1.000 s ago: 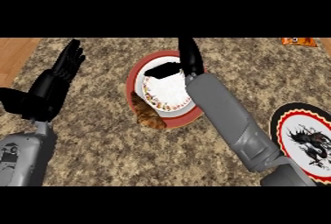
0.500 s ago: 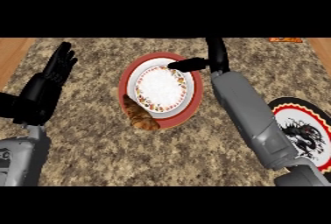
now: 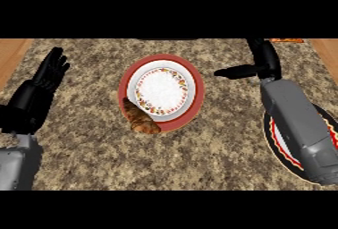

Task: Pick the croissant from the plate and place it in the plate

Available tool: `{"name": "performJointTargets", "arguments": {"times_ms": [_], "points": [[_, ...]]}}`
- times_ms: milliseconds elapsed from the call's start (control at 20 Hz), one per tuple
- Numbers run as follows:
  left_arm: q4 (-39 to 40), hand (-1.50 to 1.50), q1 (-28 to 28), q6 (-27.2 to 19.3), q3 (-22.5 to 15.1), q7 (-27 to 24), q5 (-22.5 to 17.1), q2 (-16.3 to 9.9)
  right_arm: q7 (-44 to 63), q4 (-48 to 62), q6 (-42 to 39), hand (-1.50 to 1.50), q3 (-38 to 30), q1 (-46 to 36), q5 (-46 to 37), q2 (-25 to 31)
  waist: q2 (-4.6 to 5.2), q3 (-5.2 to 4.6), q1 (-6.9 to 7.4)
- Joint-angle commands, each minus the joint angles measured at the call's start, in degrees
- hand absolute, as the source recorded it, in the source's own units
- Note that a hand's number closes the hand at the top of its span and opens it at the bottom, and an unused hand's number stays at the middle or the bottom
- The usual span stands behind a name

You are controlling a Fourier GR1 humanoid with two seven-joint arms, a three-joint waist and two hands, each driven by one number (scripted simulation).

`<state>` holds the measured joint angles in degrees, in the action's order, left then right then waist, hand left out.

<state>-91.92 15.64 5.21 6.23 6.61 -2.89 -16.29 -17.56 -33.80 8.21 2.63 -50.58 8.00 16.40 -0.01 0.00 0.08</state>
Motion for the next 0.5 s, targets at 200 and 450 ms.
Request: {"name": "performJointTargets", "arguments": {"times_ms": [200,450], "points": [[-0.53,0.0,1.4,-0.46,-0.21,2.59,0.91,1.03,-3.25,-2.57,-9.5,-1.5,-3.03,6.05,-0.05,7.64,0.03,0.01,-0.02],[0.11,0.0,0.06,0.4,-0.21,0.76,1.16,1.74,-7.79,1.5,-8.52,-1.5,-4.36,6.04,-3.21,10.12,0.14,0.02,0.32]]}}
